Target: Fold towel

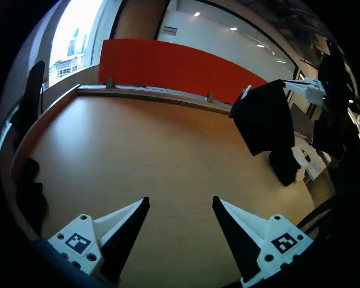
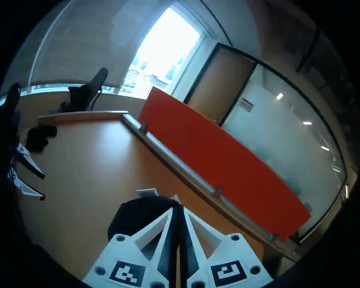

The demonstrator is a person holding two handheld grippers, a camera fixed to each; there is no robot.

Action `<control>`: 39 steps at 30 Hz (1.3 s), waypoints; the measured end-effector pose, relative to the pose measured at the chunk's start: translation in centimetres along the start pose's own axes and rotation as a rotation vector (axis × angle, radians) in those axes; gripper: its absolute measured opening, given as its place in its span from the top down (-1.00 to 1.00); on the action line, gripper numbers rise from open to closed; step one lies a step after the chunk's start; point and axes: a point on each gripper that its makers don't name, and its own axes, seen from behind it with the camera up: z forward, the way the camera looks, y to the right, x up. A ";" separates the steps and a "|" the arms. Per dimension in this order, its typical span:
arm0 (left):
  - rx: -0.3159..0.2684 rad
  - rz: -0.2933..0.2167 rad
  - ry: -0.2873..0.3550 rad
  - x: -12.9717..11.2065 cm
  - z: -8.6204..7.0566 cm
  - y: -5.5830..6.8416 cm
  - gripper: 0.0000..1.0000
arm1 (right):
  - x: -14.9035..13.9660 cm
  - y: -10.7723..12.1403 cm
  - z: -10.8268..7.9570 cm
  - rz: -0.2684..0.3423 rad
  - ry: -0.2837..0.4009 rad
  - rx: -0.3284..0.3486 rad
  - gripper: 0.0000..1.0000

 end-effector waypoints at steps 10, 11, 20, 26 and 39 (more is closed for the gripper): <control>-0.004 0.015 0.000 0.3 -0.1 0.1 -0.95 | -1.1 2.2 -1.4 0.061 -0.003 -0.038 0.87; -0.004 0.015 0.000 0.3 -0.1 0.1 -0.95 | -1.3 2.4 -1.5 0.066 -0.006 -0.041 0.87; -0.002 0.020 -0.003 0.2 -0.1 0.0 -0.95 | -4.4 5.9 -2.5 0.123 -0.049 -0.087 0.87; 0.006 0.021 -0.012 -0.3 -0.1 -0.2 -0.96 | -7.8 9.4 -3.0 0.162 -0.103 -0.139 0.87; 0.026 0.015 -0.031 -0.7 0.3 -0.4 -0.95 | -15.8 16.7 -3.8 0.228 -0.234 -0.241 0.87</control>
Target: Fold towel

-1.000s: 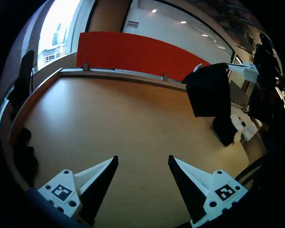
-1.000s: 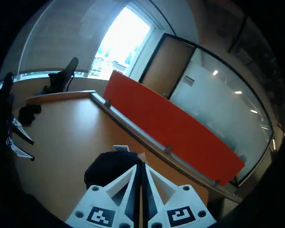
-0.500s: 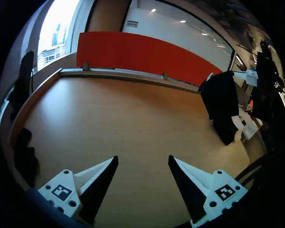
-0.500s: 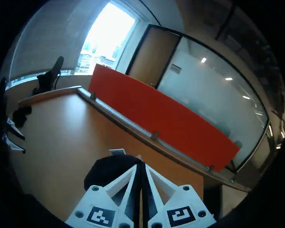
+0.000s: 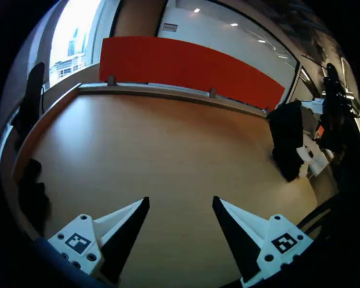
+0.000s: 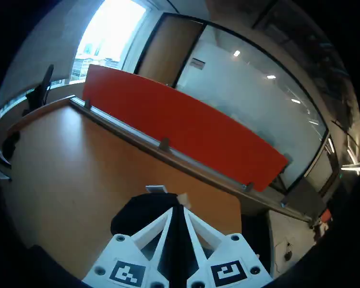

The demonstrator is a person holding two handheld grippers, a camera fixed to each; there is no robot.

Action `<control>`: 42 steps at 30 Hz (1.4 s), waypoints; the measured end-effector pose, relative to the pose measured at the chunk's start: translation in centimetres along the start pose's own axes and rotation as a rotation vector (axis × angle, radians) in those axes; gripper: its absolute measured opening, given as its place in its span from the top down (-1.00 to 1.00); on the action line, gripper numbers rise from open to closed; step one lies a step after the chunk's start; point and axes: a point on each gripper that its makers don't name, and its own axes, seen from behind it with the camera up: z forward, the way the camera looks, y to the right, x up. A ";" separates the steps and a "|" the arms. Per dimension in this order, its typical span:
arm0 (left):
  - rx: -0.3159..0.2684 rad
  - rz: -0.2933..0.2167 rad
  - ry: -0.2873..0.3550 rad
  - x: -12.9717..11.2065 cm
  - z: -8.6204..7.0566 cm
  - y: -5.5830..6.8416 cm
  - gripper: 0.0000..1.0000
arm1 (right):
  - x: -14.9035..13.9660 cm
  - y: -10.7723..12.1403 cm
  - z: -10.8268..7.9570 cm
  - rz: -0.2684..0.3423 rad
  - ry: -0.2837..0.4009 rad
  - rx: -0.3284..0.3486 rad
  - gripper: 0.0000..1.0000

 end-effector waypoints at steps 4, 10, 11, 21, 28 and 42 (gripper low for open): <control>0.002 0.003 -0.006 0.0 0.2 0.4 -0.95 | -0.9 1.9 0.9 0.016 -0.021 -0.024 0.87; 0.003 0.007 -0.012 0.1 0.6 1.1 -0.95 | -1.5 5.0 2.4 0.033 -0.046 -0.072 0.87; 0.003 0.007 -0.013 0.1 0.6 1.2 -0.95 | -1.6 5.4 2.7 0.036 -0.049 -0.079 0.87; 0.012 0.004 -0.022 -0.1 1.1 2.0 -0.95 | -2.0 7.6 5.0 0.084 -0.069 -0.103 0.86; 0.019 -0.003 -0.022 -0.1 1.2 2.2 -0.95 | -1.7 7.7 6.0 0.099 -0.067 -0.097 0.86; 0.042 -0.014 -0.019 -0.2 0.8 2.0 -0.95 | -0.7 6.3 8.2 0.106 -0.062 -0.064 0.86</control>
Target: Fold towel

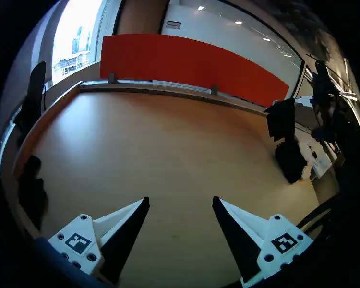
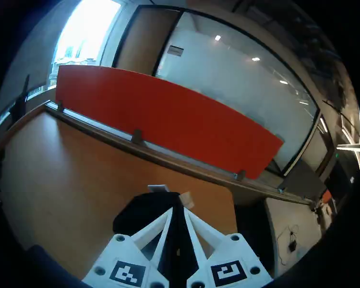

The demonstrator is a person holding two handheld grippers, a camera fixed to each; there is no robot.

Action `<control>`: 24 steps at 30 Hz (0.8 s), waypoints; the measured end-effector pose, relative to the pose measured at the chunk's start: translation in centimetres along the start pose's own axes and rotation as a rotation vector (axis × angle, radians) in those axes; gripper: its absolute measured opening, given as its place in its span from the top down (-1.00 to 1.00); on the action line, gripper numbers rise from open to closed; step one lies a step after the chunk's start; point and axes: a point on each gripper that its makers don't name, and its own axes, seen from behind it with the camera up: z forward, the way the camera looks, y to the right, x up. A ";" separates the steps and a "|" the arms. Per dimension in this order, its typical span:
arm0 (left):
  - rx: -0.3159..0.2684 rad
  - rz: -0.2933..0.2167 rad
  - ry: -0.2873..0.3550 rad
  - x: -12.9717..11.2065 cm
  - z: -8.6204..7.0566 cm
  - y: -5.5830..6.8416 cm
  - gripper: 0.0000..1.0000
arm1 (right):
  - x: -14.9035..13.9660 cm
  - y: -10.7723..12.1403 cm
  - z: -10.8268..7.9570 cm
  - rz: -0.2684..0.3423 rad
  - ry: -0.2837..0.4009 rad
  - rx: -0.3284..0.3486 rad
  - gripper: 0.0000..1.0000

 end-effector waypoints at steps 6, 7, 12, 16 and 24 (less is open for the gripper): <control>0.017 -0.012 0.001 -0.2 -0.3 -0.6 -0.95 | -0.1 -0.7 1.0 -0.001 -0.012 0.010 0.86; 0.019 -0.013 0.001 -0.3 -0.4 -0.7 -0.95 | -0.2 -0.8 1.2 0.001 -0.015 0.010 0.86; 0.023 -0.015 -0.001 -0.3 -0.5 -0.8 -0.95 | -1.1 -0.7 1.5 0.014 -0.033 0.004 0.86; 0.016 -0.010 -0.002 -0.2 -0.2 -0.4 -0.95 | -2.4 0.1 1.0 0.027 -0.051 -0.012 0.85; -0.017 0.012 -0.006 0.2 0.6 1.3 -0.95 | -6.7 2.8 -1.4 0.089 -0.095 -0.051 0.85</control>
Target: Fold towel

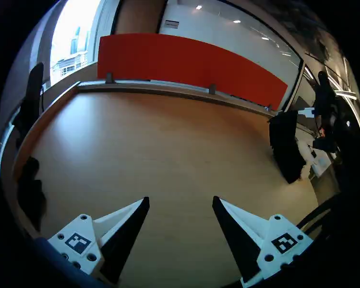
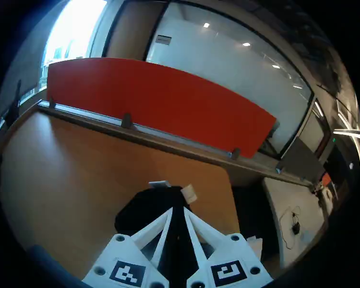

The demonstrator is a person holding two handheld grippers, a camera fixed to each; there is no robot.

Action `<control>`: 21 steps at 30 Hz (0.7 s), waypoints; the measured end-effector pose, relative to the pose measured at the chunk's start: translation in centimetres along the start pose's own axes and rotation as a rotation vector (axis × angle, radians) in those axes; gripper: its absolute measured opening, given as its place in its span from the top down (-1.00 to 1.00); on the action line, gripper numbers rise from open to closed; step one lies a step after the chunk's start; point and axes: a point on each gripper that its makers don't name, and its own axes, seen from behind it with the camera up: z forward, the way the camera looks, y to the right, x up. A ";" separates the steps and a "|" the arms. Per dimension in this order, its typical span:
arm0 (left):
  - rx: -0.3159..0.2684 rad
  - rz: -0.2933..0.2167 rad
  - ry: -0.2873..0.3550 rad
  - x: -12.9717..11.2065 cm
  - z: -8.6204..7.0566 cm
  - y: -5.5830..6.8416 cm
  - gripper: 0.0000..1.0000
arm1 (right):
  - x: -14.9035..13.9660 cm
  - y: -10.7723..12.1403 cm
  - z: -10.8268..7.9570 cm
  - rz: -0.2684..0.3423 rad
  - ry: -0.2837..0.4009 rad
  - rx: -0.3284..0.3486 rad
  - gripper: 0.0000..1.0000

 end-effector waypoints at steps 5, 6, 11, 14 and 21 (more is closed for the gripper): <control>-0.023 0.021 -0.006 0.2 0.5 1.2 -0.95 | -3.7 2.2 -1.4 0.041 -0.037 -0.023 0.85; -0.027 0.026 -0.008 0.2 0.6 1.4 -0.95 | -4.5 2.7 -1.7 0.049 -0.044 -0.027 0.85; -0.045 0.044 -0.014 0.2 0.9 2.4 -0.95 | -8.0 4.2 -3.2 0.076 -0.076 -0.040 0.85; -0.053 0.052 -0.015 0.2 1.0 2.9 -0.95 | -10.1 4.7 -3.9 0.086 -0.096 -0.038 0.85; -0.060 0.065 -0.018 0.1 1.1 3.5 -0.95 | -14.0 5.6 -5.2 0.100 -0.140 -0.038 0.85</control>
